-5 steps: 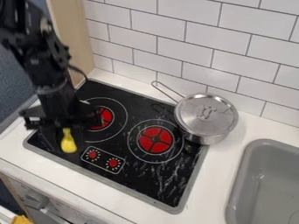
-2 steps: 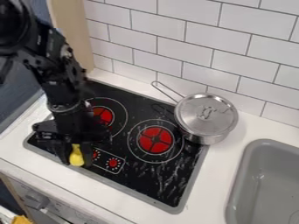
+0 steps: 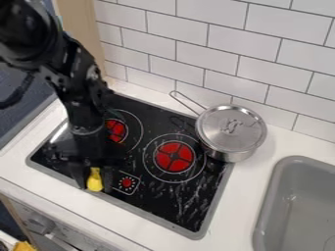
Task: Move the yellow knife to bottom of burner
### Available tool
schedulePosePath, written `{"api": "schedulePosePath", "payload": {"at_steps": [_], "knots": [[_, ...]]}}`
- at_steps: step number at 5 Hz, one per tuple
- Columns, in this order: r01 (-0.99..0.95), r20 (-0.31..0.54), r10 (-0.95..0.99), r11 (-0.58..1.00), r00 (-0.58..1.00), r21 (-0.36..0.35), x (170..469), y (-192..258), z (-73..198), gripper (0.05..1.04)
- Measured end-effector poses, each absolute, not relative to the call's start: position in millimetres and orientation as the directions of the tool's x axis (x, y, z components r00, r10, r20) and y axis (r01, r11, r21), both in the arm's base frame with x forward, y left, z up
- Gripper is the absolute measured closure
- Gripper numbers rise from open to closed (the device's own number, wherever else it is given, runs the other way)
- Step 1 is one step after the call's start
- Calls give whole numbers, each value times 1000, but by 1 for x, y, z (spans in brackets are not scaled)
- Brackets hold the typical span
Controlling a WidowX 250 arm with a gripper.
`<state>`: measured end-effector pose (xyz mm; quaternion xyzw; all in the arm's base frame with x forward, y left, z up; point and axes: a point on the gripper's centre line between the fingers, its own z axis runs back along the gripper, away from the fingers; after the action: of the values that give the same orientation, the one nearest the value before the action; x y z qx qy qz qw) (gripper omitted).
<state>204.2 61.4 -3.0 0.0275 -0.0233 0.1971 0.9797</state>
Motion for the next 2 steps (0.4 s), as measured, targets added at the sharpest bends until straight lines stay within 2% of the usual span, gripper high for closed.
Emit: {"api": "schedulePosePath", "payload": {"at_steps": [1, 2], "knots": [[-385, 55, 382, 921, 922, 59, 206, 60, -8, 593], [-374, 82, 368, 924, 926, 81, 210, 59, -8, 284]]}}
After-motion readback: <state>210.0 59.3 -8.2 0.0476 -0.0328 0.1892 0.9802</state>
